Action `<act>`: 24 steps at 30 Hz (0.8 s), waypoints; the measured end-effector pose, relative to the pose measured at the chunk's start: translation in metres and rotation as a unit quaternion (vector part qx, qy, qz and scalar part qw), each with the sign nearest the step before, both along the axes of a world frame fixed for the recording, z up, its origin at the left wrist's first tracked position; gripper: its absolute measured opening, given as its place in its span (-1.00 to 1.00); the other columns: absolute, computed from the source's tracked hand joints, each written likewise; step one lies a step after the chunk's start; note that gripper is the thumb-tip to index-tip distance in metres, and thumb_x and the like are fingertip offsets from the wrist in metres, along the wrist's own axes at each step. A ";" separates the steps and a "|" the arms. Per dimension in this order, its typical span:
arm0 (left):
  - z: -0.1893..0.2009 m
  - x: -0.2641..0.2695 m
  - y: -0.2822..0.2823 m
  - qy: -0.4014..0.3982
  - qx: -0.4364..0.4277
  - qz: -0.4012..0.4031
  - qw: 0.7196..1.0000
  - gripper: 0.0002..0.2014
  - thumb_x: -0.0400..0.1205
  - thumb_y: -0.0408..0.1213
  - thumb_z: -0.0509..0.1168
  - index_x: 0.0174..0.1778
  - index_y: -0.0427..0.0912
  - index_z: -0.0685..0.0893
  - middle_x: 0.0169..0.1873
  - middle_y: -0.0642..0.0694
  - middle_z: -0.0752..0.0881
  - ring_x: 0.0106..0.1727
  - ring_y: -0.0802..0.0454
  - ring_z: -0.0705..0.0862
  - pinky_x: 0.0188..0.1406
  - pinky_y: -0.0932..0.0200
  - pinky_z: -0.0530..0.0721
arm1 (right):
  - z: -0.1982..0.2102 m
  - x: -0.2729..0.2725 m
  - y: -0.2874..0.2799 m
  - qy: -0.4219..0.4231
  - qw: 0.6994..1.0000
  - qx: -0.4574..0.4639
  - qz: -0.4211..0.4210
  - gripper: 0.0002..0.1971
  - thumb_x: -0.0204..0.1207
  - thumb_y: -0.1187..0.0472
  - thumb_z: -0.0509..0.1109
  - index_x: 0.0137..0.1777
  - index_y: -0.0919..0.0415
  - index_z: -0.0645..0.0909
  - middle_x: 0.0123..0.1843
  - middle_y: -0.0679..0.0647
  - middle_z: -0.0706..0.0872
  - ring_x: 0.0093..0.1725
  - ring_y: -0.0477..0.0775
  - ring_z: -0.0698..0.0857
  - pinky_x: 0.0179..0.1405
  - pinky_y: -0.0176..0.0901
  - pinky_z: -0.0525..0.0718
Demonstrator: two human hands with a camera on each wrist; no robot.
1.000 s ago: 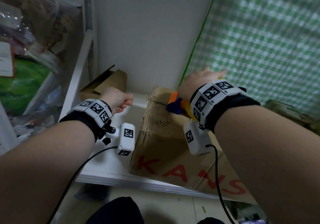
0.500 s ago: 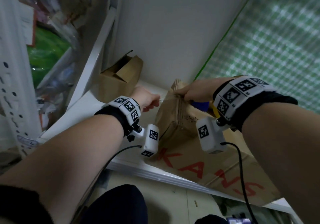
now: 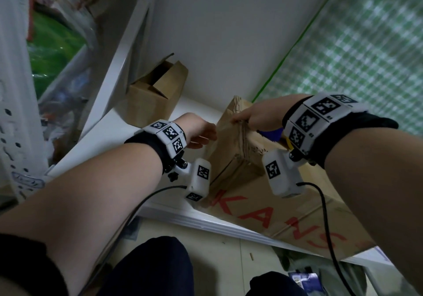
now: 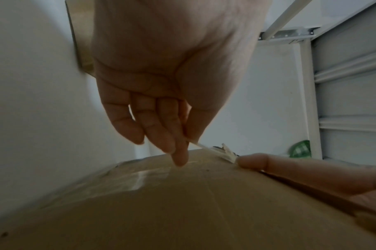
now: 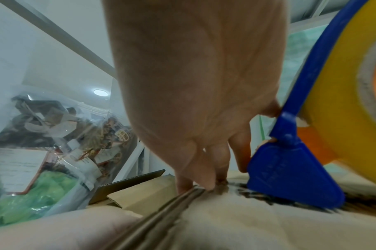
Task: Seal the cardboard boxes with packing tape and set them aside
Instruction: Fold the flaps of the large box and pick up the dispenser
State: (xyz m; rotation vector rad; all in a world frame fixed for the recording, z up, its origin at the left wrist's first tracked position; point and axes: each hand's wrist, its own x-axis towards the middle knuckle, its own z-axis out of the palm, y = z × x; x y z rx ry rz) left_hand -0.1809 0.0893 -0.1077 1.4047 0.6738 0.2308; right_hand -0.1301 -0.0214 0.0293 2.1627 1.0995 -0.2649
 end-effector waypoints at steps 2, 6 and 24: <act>0.004 -0.001 0.001 0.011 0.018 -0.010 1.000 -0.84 0.64 -0.24 0.29 -0.18 -0.19 0.72 -0.35 -0.03 0.79 -0.34 0.05 0.67 -0.24 0.19 0.64 | 0.000 -0.002 0.000 0.000 1.000 -0.003 0.006 -0.41 0.69 0.35 -0.04 0.65 -0.15 0.12 0.69 0.09 0.14 0.64 0.15 0.17 0.53 0.05 0.20; 0.013 -0.003 0.004 0.078 0.090 -0.045 0.992 -0.75 0.68 -0.17 0.24 -0.07 -0.29 0.70 -0.26 -0.16 0.80 -0.29 -0.05 0.74 -0.08 0.06 0.69 | 0.003 -0.006 -0.001 0.009 1.000 0.000 0.010 -0.43 0.69 0.35 -0.01 0.65 -0.11 0.17 0.67 0.12 0.21 0.59 0.18 0.25 0.46 0.01 0.28; 0.041 -0.008 -0.020 -0.096 -0.059 -0.251 0.961 -0.19 0.62 0.34 -0.42 0.65 -0.09 0.16 0.65 -0.09 0.12 0.67 0.00 -0.09 0.57 -0.16 -0.31 | -0.003 -0.004 -0.001 0.016 1.000 0.010 0.021 -0.52 0.69 0.37 0.02 0.60 0.13 0.31 0.46 0.21 0.50 0.37 0.22 0.53 0.31 0.01 0.48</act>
